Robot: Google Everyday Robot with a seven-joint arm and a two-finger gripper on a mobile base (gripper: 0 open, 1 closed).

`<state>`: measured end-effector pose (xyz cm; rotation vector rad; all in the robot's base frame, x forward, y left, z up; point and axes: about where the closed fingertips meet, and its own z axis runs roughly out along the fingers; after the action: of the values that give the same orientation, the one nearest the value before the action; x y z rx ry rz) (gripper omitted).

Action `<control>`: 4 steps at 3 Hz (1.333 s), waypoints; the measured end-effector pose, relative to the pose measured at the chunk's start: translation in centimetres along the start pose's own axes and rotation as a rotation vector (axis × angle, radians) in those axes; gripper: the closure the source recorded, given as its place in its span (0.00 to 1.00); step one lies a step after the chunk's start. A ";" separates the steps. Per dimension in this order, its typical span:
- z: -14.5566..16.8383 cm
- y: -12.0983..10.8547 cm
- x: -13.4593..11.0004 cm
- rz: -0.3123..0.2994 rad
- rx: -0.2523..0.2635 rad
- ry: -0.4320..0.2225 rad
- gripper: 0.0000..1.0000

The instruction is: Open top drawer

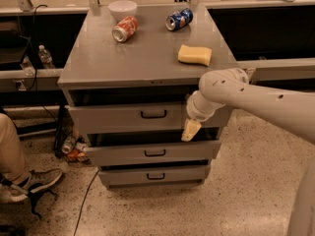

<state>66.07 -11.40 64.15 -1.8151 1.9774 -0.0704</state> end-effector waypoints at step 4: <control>-9.5 7.8 3.0 0.122 0.005 0.082 1.00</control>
Offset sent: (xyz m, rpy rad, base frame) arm -0.0981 -0.0471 0.0536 -0.0548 0.0175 -0.1245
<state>55.24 -15.70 69.22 -1.7095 2.1382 -0.1132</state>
